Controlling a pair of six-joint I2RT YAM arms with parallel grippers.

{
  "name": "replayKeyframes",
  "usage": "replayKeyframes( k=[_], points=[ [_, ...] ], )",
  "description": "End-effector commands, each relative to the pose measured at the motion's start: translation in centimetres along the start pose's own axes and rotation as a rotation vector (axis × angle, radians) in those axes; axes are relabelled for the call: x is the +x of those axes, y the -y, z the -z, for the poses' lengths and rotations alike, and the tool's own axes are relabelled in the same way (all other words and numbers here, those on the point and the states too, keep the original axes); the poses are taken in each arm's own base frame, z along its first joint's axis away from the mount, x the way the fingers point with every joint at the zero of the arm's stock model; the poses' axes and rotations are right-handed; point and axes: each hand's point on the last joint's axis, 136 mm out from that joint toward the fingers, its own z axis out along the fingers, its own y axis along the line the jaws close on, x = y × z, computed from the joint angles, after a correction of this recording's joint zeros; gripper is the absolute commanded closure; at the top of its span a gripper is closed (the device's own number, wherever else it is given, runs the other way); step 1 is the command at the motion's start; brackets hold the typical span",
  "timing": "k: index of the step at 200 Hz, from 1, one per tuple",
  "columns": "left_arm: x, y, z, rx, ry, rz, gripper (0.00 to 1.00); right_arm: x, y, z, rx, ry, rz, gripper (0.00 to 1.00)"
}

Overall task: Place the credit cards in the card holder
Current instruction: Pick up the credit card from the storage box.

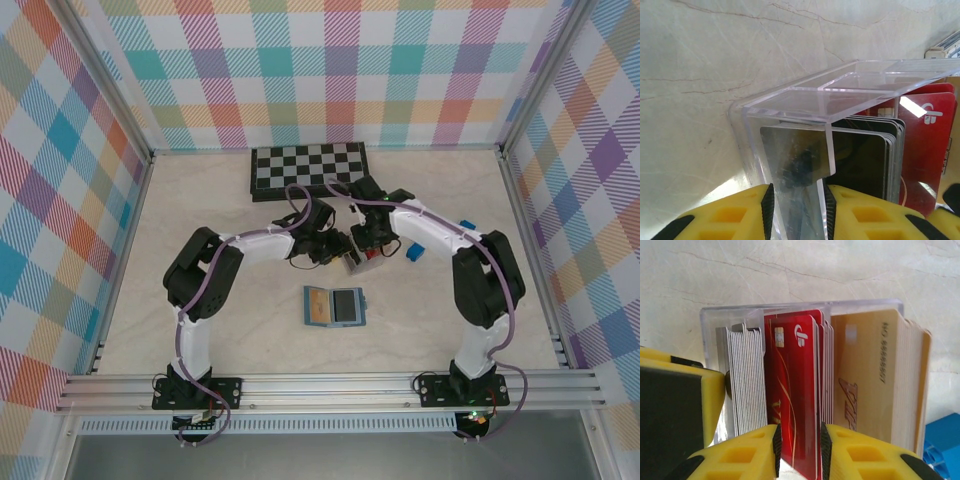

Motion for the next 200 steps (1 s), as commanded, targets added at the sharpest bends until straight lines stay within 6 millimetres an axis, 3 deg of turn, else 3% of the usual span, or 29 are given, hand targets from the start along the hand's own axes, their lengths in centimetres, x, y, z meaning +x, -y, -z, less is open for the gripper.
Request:
replayKeyframes(
  k=[1,87,161,200],
  points=[
    [2.3,-5.2,0.1,-0.19,-0.067,-0.006,0.68,-0.7,0.3,0.1,0.068,0.003,0.052,0.7],
    [2.3,-4.6,0.1,-0.147,-0.06,-0.012,0.72,-1.0,0.6,-0.8,0.16,0.005,0.075,0.68],
    [2.5,-4.5,0.3,-0.132,-0.06,-0.019,0.73,0.2,0.1,-2.0,0.136,-0.046,0.078,0.62],
    [2.4,-4.5,0.5,-0.136,-0.055,-0.023,0.73,-0.3,1.6,-1.2,0.242,-0.004,0.078,0.66]
  ],
)
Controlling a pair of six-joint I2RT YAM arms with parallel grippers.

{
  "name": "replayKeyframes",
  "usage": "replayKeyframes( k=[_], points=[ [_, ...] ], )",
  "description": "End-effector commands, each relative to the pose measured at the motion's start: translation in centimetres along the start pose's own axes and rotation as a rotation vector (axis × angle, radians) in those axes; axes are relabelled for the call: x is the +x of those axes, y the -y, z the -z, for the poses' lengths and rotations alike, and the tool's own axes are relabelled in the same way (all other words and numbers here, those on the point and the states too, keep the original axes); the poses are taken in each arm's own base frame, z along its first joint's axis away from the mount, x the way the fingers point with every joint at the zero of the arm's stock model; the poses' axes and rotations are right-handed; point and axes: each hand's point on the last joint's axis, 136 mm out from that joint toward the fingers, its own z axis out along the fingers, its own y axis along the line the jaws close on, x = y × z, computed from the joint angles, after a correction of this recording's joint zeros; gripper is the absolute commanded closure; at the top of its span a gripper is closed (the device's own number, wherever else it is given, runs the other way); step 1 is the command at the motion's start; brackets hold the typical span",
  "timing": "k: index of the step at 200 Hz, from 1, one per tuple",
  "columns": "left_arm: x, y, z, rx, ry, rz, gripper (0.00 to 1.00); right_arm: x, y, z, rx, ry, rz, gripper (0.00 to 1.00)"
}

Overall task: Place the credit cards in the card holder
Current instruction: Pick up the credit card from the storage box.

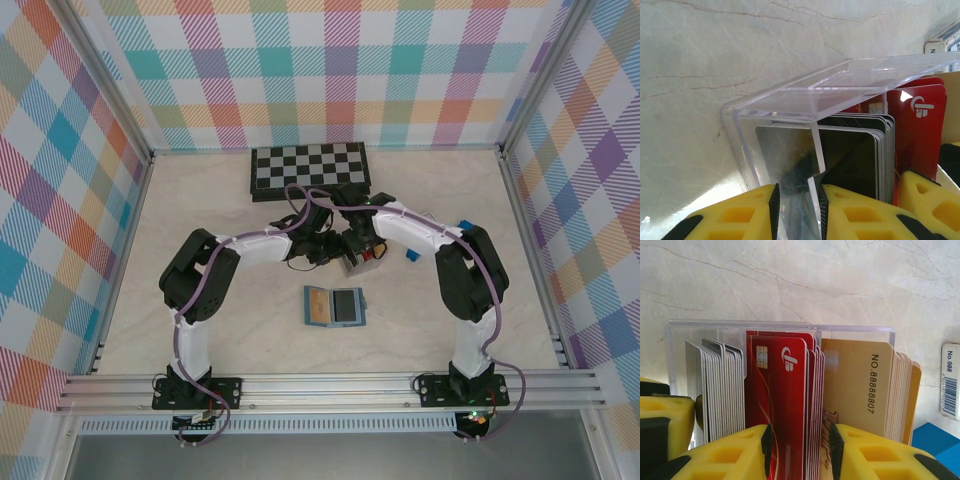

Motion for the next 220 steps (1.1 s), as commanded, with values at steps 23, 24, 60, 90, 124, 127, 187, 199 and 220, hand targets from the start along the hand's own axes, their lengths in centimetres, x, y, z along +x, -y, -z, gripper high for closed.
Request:
replayKeyframes(
  k=[23,24,60,90,124,127,187,199,220],
  points=[
    [2.5,-4.4,0.0,-0.148,-0.068,0.02,0.73,-0.3,1.8,0.8,0.101,0.045,-0.002,0.69],
    [2.5,-4.4,0.0,-0.148,-0.069,0.019,0.73,-0.4,1.8,0.8,0.1,0.047,-0.002,0.69],
    [2.7,-4.7,0.0,-0.153,-0.073,0.021,0.73,-0.2,1.7,0.8,0.094,0.04,0.006,0.77],
    [2.7,-4.7,0.0,-0.152,-0.072,0.021,0.73,0.1,1.7,0.6,0.092,0.028,0.003,0.8],
    [2.8,-4.8,0.0,-0.155,-0.075,0.022,0.73,0.0,1.7,0.9,0.091,0.038,0.001,0.87],
    [2.8,-4.8,0.0,-0.156,-0.074,0.022,0.73,0.0,1.7,0.9,0.09,0.038,0.001,0.87],
    [2.8,-4.8,0.0,-0.153,-0.075,0.022,0.73,-0.2,1.9,1.8,0.085,0.05,-0.012,0.94],
    [2.8,-4.8,-0.1,-0.152,-0.075,0.022,0.73,-0.2,1.8,2.2,0.063,0.057,-0.023,0.96],
    [2.8,-4.6,0.0,-0.144,-0.074,0.02,0.73,-0.2,1.1,3.0,0.009,0.059,-0.044,0.96]
  ],
)
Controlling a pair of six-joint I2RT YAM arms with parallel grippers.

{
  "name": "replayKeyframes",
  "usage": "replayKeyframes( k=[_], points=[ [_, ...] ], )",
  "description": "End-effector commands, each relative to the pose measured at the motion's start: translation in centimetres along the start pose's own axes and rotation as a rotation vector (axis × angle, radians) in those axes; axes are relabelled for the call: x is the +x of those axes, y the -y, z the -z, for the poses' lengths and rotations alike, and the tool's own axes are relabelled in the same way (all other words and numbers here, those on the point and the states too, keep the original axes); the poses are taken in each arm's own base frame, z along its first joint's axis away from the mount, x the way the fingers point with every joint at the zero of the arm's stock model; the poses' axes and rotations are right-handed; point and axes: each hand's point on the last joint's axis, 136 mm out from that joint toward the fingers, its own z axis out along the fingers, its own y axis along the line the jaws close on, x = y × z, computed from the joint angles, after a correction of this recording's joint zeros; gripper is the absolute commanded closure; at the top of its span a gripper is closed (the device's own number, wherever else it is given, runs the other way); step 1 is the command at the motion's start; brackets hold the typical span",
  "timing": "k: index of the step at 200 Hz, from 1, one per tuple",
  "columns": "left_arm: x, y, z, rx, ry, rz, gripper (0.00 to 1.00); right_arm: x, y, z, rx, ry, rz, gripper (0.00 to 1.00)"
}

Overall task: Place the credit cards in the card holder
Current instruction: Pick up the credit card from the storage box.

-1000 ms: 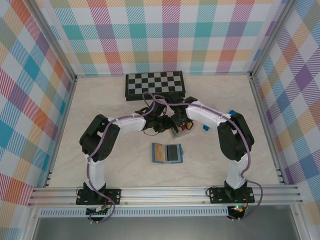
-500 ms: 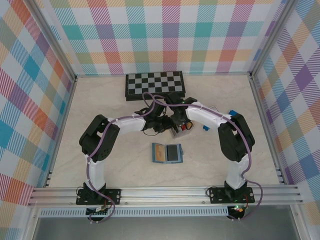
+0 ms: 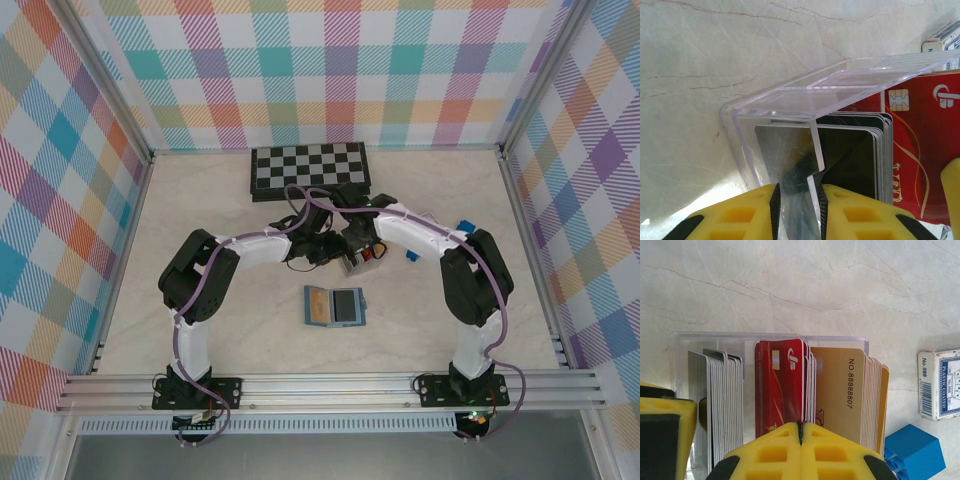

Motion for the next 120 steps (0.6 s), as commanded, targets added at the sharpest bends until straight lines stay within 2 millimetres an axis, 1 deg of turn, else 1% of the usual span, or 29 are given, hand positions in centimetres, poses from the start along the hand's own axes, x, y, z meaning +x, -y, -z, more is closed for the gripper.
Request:
replayKeyframes(
  k=[1,36,65,76,94,120],
  points=[
    [2.8,-4.5,0.0,-0.151,-0.08,0.026,0.73,0.5,0.8,1.6,-0.014,-0.003,-0.044,0.96],
    [2.6,-4.0,0.3,-0.132,-0.077,0.017,0.73,0.1,0.3,2.5,-0.064,0.015,-0.073,0.98],
    [2.3,-2.8,0.7,-0.095,-0.065,0.002,0.7,-0.2,0.0,3.5,-0.115,0.031,-0.11,1.0],
    [2.0,-2.2,1.1,-0.076,-0.058,-0.004,0.7,-0.3,-0.4,3.9,-0.166,0.036,-0.135,1.0],
    [1.4,-1.1,1.9,-0.05,-0.031,-0.013,0.68,-0.5,-0.5,4.9,-0.227,0.055,-0.192,1.0],
    [0.6,0.5,3.6,0.0,0.014,-0.03,0.61,-0.9,-0.6,6.2,-0.315,0.088,-0.27,1.0]
  ],
)
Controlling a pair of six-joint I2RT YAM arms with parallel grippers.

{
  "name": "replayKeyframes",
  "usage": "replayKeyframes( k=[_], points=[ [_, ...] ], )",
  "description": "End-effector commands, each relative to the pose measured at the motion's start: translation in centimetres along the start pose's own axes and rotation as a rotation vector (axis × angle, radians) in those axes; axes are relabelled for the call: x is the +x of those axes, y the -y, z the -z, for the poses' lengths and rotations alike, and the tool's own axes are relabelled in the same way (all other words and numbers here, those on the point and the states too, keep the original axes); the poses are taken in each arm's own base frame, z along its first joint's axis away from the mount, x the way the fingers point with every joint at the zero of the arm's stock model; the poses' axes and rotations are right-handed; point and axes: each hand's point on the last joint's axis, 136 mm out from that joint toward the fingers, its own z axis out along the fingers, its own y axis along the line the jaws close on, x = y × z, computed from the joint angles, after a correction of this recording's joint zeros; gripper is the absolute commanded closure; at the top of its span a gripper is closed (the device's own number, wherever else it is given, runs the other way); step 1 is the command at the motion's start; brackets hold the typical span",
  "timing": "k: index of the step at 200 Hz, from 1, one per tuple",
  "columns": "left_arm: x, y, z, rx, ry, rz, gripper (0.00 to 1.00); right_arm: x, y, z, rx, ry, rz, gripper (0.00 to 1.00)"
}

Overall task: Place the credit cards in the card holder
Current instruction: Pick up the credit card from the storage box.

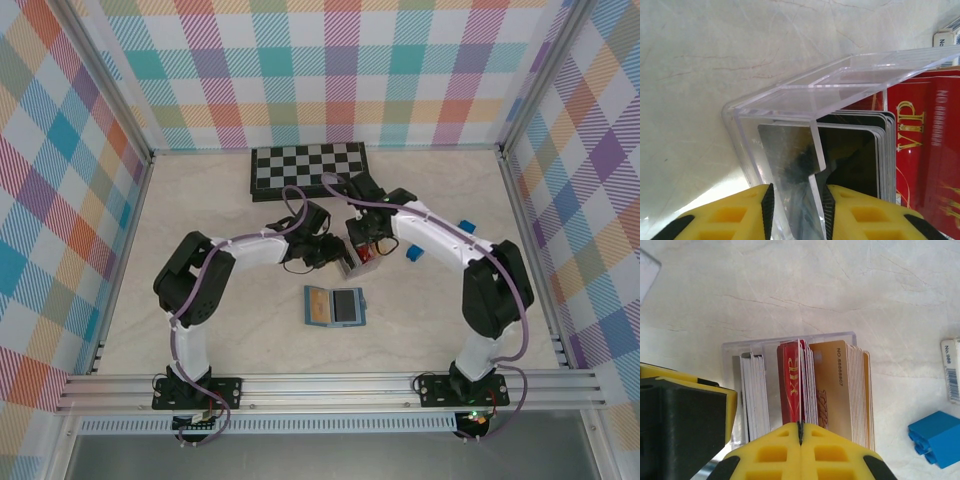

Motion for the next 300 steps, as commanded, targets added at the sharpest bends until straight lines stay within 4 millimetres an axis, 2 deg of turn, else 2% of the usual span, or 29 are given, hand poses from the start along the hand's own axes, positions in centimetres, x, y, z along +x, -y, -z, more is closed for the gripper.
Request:
replayKeyframes(
  k=[1,44,69,85,107,146,167,184,208,225,248,270,300],
  points=[
    [-0.2,1.1,2.5,0.021,0.029,-0.023,0.61,-0.4,-0.7,1.9,-0.118,0.034,-0.106,1.0],
    [-1.5,4.3,6.7,0.171,0.123,-0.018,0.46,-1.3,-0.9,4.8,-0.308,0.094,-0.258,1.0],
    [-2.8,6.9,9.9,0.392,0.175,0.03,0.38,-2.3,-0.9,7.3,-0.49,0.158,-0.383,1.0],
    [-3.5,8.8,11.8,0.544,0.177,0.052,0.37,-2.7,-0.9,8.8,-0.595,0.184,-0.457,1.0],
    [-3.4,10.6,12.8,0.651,0.138,0.043,0.36,-3.3,-1.2,10.8,-0.702,0.227,-0.495,1.0],
    [-3.7,13.2,13.8,0.811,0.105,0.038,0.37,-3.6,-1.8,12.6,-0.812,0.238,-0.523,1.0],
    [-3.7,13.7,14.0,0.833,0.098,0.026,0.42,-3.9,-2.1,13.3,-0.867,0.246,-0.514,1.0],
    [-3.5,14.2,14.6,0.855,0.091,0.005,0.5,-4.0,-2.1,13.3,-0.883,0.236,-0.53,1.0],
    [-3.3,14.5,15.2,0.866,0.091,-0.015,0.67,-4.1,-1.8,13.1,-0.887,0.239,-0.551,0.99],
    [-3.1,14.4,15.2,0.854,0.089,-0.021,0.86,-4.0,-1.5,12.8,-0.894,0.232,-0.569,0.98],
    [-3.0,14.5,15.4,0.866,0.087,-0.028,1.0,-3.9,-1.7,12.9,-0.925,0.215,-0.559,0.93],
    [-2.8,14.8,15.9,0.884,0.082,-0.039,1.0,-3.6,-1.9,12.6,-0.965,0.178,-0.564,0.83],
    [-2.7,15.4,16.5,0.918,0.072,-0.047,1.0,-3.6,-2.2,12.0,-1.062,0.134,-0.58,0.76]
  ],
)
